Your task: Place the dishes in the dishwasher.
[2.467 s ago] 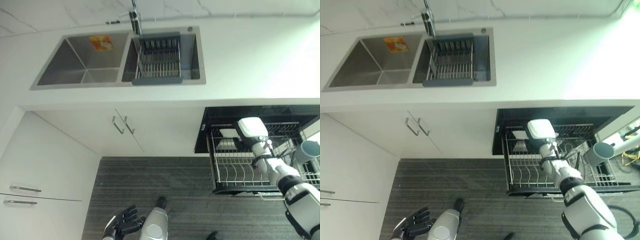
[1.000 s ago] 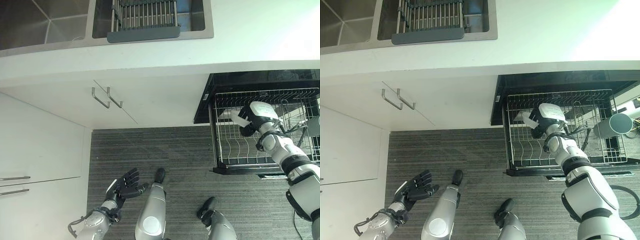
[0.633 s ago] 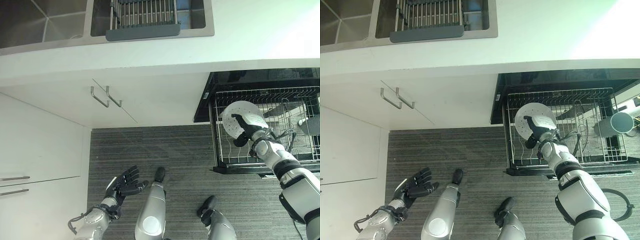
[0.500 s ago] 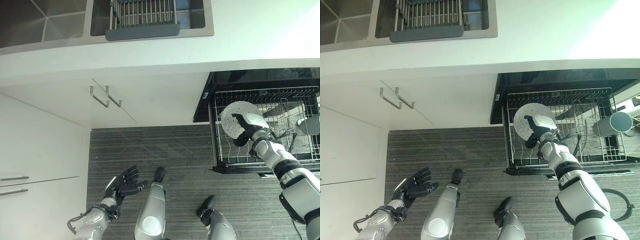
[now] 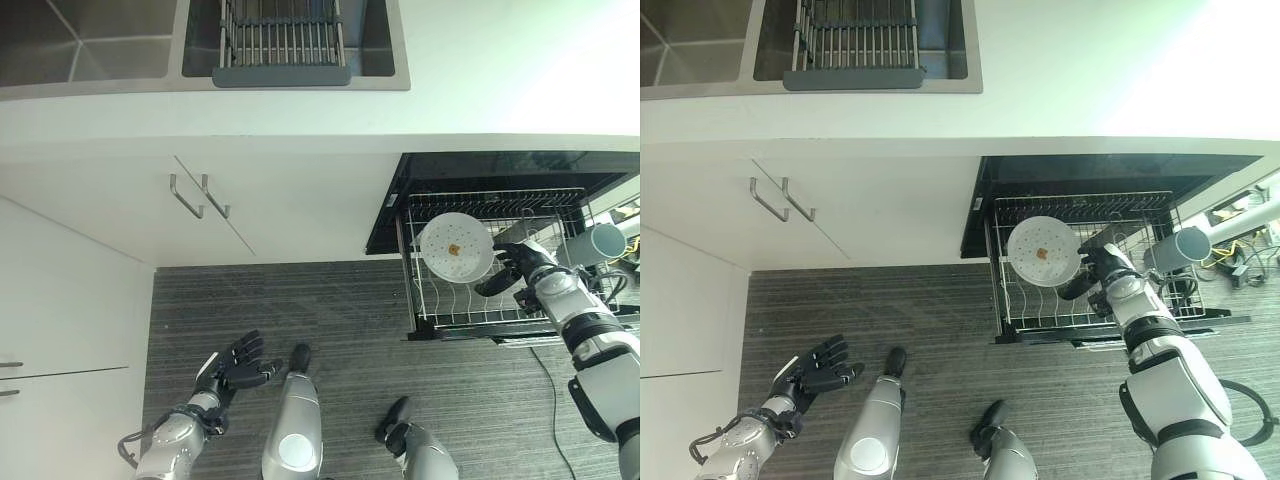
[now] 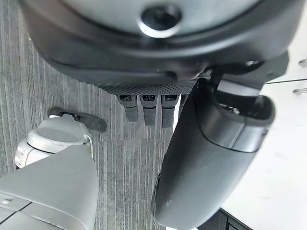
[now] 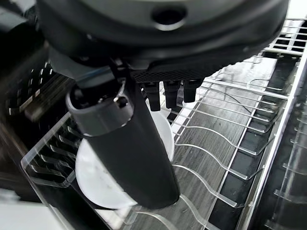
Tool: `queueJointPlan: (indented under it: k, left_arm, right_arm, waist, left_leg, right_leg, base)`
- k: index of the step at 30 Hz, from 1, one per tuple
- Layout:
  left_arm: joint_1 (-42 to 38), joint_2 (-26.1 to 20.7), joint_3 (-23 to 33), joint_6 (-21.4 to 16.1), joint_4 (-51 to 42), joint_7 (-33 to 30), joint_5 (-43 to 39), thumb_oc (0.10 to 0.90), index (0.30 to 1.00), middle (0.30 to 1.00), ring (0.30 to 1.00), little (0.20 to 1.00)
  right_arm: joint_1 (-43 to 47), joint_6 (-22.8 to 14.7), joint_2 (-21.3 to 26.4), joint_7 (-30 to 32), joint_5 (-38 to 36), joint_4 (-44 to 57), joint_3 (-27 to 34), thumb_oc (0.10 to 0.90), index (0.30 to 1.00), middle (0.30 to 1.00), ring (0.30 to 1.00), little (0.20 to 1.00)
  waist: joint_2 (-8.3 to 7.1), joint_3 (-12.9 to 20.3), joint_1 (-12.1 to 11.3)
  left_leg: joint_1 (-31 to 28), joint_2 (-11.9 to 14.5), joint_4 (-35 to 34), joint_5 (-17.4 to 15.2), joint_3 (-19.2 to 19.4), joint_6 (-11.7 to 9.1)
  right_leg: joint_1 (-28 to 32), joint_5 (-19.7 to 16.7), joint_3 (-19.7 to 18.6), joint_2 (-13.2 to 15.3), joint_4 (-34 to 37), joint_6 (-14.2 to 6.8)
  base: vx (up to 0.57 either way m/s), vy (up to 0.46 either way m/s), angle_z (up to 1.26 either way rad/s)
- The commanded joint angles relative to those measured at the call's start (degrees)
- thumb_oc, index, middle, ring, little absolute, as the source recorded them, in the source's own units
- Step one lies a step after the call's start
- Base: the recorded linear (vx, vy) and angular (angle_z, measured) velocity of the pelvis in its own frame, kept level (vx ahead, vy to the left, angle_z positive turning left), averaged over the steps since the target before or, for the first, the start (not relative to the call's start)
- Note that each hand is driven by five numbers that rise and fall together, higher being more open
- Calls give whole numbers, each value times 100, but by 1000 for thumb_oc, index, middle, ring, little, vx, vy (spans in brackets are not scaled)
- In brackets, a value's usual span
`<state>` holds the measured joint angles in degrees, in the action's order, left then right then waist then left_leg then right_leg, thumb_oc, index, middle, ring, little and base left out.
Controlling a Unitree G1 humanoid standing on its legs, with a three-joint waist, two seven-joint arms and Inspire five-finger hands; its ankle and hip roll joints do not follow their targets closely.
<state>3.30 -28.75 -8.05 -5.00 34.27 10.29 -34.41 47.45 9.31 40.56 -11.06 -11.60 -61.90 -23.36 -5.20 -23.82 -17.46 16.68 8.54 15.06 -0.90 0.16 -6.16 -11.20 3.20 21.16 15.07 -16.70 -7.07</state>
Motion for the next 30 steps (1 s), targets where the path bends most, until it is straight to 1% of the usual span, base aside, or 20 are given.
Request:
queueJointPlan:
  k: [1,2,3,4,5,7,8,9,13,15,16,17,18,20,21,22,24,27,30]
  left_arm:
    - [399,-338,142,-95,-371,11,289,800,900,900,900,900]
    - [550,-300,304,-73,-334,11,380,800,900,900,900,900]
    - [574,-290,326,-82,-321,14,396,800,900,900,900,900]
    - [629,-252,369,-117,-272,8,432,800,900,900,900,900]
    - [718,-188,442,-148,-205,-21,462,800,900,900,900,900]
    - [830,-80,532,-254,-50,-28,512,800,900,900,900,900]
    - [903,30,606,-312,92,-14,592,800,900,900,900,900]
    - [958,95,618,-395,183,-12,635,800,900,900,900,900]
    - [1081,315,738,-552,443,41,717,800,900,900,900,900]
    - [1118,442,772,-625,561,41,759,800,900,900,900,900]
    - [1107,540,798,-680,716,67,831,800,900,900,900,900]
    - [1091,586,805,-725,802,75,848,800,900,900,900,900]
    - [1058,672,842,-760,946,111,920,800,900,900,900,900]
    - [1037,773,805,-826,1079,95,972,800,900,900,900,900]
    - [1033,808,784,-862,1137,86,986,800,900,900,900,900]
    - [989,851,744,-882,1274,76,966,800,900,900,900,900]
    - [952,880,682,-891,1432,97,968,800,900,900,900,900]
    - [850,876,517,-890,1571,119,975,800,900,900,900,900]
    - [789,851,389,-885,1649,124,904,800,900,900,900,900]
  right_arm:
    - [13,40,629,-761,-839,384,-12,800,900,900,900,900]
    - [-397,143,722,-925,-1431,1026,422,800,900,900,900,900]
    - [-472,143,735,-920,-1477,1131,499,800,900,900,900,900]
    - [-666,198,785,-849,-1598,1459,684,800,900,900,900,900]
    - [-982,239,841,-674,-1701,1923,961,800,900,900,900,900]
    - [-1377,83,884,-600,-1827,2440,1303,800,900,900,900,900]
    - [-1716,66,845,-459,-1890,2819,1647,800,900,900,900,900]
    - [-1918,-37,811,-343,-1829,3018,1856,800,900,900,900,900]
    - [-2605,-57,680,217,-1533,3712,2543,800,900,900,900,900]
    - [-2916,-75,543,584,-1575,4013,2847,800,900,900,900,900]
    - [-3128,-36,311,857,-1534,4235,3094,800,900,900,900,900]
    - [-3238,-50,206,983,-1532,4325,3158,800,900,900,900,900]
    - [-3454,66,32,1137,-1541,4451,3349,800,900,900,900,900]
    - [-3651,180,-168,1354,-1578,4401,3480,800,900,900,900,900]
    - [-3698,145,-217,1417,-1554,4322,3524,800,900,900,900,900]
    - [-3770,88,-348,1580,-1822,4126,3625,800,900,900,900,900]
    - [-3819,147,-424,1589,-1731,3743,3543,800,900,900,900,900]
    - [-3642,143,-396,1588,-1727,2767,3226,800,900,900,900,900]
    - [-3400,207,-297,1548,-1659,2088,2925,800,900,900,900,900]
  waist:
    - [-77,434,12]
    - [-146,559,143]
    - [-154,576,160]
    - [-179,630,232]
    - [-191,690,329]
    - [-217,795,461]
    - [-209,889,575]
    - [-203,925,627]
    - [-128,1038,841]
    - [-82,1083,950]
    - [-37,1125,1046]
    - [-15,1139,1080]
    - [34,1173,1170]
    - [97,1213,1256]
    - [121,1233,1290]
    - [192,1291,1364]
    - [266,1346,1409]
    - [342,1389,1353]
    - [406,1405,1283]
  left_leg:
    - [-101,119,212,-742,-125,-11]
    - [-256,163,212,-772,-48,-14]
    - [-274,169,212,-776,-37,-14]
    - [-287,174,212,-757,-11,-7]
    - [-394,202,212,-809,43,-10]
    - [-439,211,212,-806,99,4]
    - [-504,229,212,-827,149,10]
    - [-543,240,212,-841,178,15]
    - [-670,260,212,-901,284,37]
    - [-736,262,212,-932,337,55]
    - [-779,284,212,-961,395,56]
    - [-795,289,212,-963,418,55]
    - [-843,299,212,-989,473,59]
    - [-903,306,212,-1009,537,58]
    - [-938,309,212,-1021,573,58]
    - [-983,309,212,-1039,639,42]
    - [-1019,290,212,-1044,679,21]
    - [-1021,267,212,-1038,671,1]
    - [-1012,238,212,-1031,639,-5]
  right_leg:
    - [168,287,-251,-54,-49,-277]
    - [268,306,-317,-97,-49,-275]
    - [280,307,-326,-101,-49,-276]
    - [279,289,-345,-99,-49,-277]
    - [340,311,-386,-120,-49,-289]
    - [346,299,-428,-120,-49,-294]
    - [369,305,-467,-130,-49,-301]
    - [384,312,-492,-131,-49,-306]
    - [424,355,-629,-161,-49,-305]
    - [435,376,-703,-181,-49,-298]
    - [436,398,-766,-191,-49,-296]
    - [435,401,-789,-193,-49,-298]
    - [439,419,-834,-198,-49,-294]
    - [449,448,-867,-203,-49,-277]
    - [460,463,-876,-208,-49,-263]
    - [472,497,-918,-219,-49,-240]
    - [480,525,-947,-209,-49,-218]
    - [498,542,-906,-191,-49,-196]
    - [516,552,-846,-168,-49,-178]
  base:
    - [129,-45,-20]
    - [99,-25,-16]
    - [82,-14,-11]
    - [58,-2,-11]
    - [69,4,-18]
    - [58,15,-24]
    - [54,27,-23]
    - [65,29,-18]
    - [29,36,-21]
    - [22,36,-11]
    - [17,34,-26]
    - [22,39,-33]
    - [17,32,-35]
    - [18,28,-24]
    - [30,35,-21]
    - [34,32,-29]
    - [34,33,-22]
    - [10,4,-1]
    - [12,10,8]
